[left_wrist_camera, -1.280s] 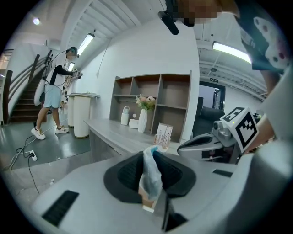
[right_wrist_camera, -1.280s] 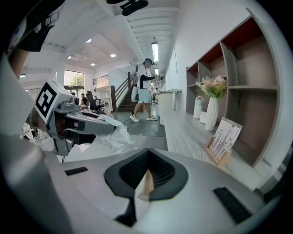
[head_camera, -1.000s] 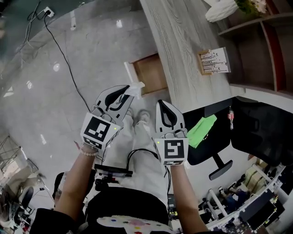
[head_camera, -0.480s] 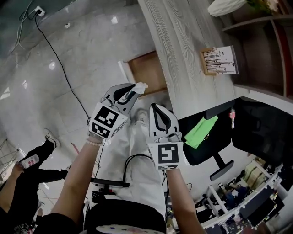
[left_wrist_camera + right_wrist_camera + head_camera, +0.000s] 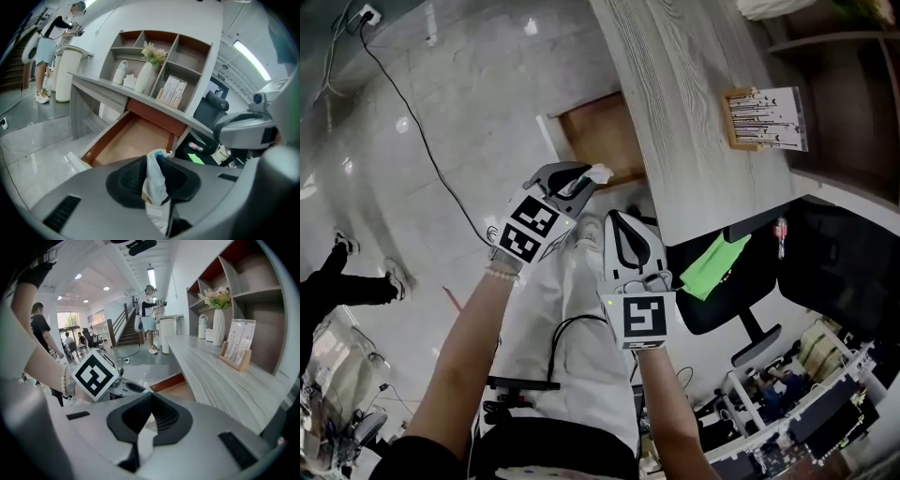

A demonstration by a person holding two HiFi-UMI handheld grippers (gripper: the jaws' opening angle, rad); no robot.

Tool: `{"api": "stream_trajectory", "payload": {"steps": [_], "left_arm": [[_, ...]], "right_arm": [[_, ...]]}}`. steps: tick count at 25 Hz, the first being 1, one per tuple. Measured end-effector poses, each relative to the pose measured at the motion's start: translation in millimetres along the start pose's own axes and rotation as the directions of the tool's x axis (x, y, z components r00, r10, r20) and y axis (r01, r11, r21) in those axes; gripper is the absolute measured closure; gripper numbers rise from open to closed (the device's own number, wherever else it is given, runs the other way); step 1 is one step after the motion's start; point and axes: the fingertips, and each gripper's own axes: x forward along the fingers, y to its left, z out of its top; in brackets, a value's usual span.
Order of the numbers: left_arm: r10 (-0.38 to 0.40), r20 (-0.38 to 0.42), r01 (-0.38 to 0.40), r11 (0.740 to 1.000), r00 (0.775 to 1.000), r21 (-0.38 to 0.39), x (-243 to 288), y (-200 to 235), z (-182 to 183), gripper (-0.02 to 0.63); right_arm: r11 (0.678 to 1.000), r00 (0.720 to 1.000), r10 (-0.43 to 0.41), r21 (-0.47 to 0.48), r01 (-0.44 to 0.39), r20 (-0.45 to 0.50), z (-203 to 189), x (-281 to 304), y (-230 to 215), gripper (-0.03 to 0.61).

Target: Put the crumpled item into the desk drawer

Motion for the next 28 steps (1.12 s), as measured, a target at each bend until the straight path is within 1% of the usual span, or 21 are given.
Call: {"api": "stream_trajectory", "payload": {"steps": [6, 10, 16, 19, 26, 28], "left_arm": [[0.003, -0.047, -0.003, 1.000, 0.999, 0.001, 18, 6, -11, 0.538], [0.009, -0.073, -0.012, 0.999, 0.997, -0.034, 26, 9, -18, 0.537], [0.045, -0.115, -0.047, 0.999, 0.992, -0.008, 33, 13, -23, 0.528], [0.057, -0.123, -0.056, 0.998, 0.991, 0.010, 35, 15, -21, 0.508], [0.078, -0.134, -0.073, 0.997, 0.988, 0.039, 34, 23, -19, 0.422], [0.087, -0.137, -0.081, 0.995, 0.987, 0.050, 33, 27, -19, 0.414]], "right_arm": [[1.000, 1.000, 0.013, 0.011, -0.013, -0.002, -2, 3, 2, 0.574], [1.000, 1.000, 0.014, 0.015, -0.014, 0.003, -2, 4, 1, 0.574], [0.999, 1.000, 0.007, 0.045, -0.007, -0.003, -7, 4, -4, 0.575], [0.999, 1.000, 0.000, 0.051, 0.000, -0.002, -10, 4, -6, 0.575], [0.998, 1.000, 0.025, 0.054, -0.025, -0.004, -12, 3, 0, 0.574], [0.998, 1.000, 0.026, 0.056, -0.026, -0.007, -13, 4, 0, 0.575]]}}
